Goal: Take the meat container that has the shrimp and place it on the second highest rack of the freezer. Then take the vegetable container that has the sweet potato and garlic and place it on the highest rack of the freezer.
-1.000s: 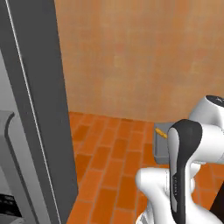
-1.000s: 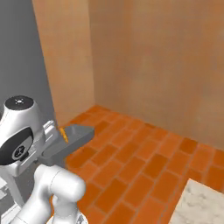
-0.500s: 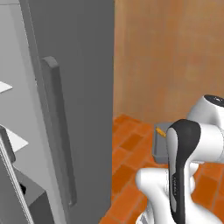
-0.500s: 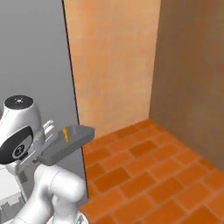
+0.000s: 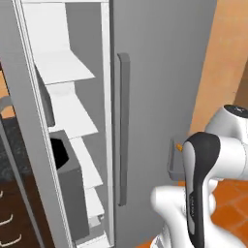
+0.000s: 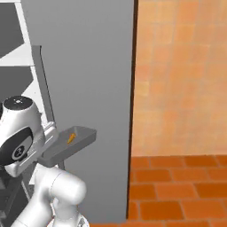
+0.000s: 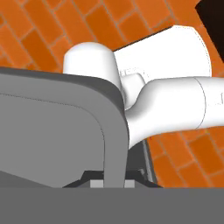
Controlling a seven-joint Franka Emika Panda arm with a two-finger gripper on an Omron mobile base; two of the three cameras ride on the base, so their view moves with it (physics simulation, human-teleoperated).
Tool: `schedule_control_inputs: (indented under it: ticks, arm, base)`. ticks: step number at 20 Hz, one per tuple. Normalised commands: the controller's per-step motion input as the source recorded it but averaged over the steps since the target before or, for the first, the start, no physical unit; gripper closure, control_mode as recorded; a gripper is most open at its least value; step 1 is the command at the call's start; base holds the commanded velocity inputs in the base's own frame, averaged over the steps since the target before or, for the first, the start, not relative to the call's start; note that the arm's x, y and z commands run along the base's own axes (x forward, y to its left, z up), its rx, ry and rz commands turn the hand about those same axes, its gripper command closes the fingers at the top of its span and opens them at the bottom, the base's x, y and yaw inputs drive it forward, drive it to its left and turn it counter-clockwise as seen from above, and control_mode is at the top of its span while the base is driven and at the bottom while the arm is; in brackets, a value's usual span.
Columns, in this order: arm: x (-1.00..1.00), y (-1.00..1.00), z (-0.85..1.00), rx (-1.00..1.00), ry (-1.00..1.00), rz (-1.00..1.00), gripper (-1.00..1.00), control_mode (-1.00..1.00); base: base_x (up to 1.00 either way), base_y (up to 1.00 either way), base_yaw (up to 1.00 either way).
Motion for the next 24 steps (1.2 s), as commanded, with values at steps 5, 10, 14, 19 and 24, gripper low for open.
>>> schedule_control_inputs:
  ticks: [5, 10, 14, 19, 24]
  arm:
    - [0.0, 0.0, 0.0, 0.0, 0.0, 0.0, 1.0, 1.0]
    - [0.0, 0.0, 0.0, 0.0, 0.0, 0.0, 1.0, 1.0]
    - [0.0, 0.0, 0.0, 0.0, 0.0, 0.0, 1.0, 1.0]
    - [0.0, 0.0, 0.0, 0.0, 0.0, 0.0, 1.0, 1.0]
    - [0.0, 0.0, 0.0, 0.0, 0.0, 0.0, 1.0, 1.0]
  base:
    - [0.06, -0.07, 0.72]
    - [0.12, -0.02, 0.66]
    - [0.11, -0.03, 0.6]
    - [0.32, -0.23, 0.53]
    - [0.5, -0.44, 0.31]
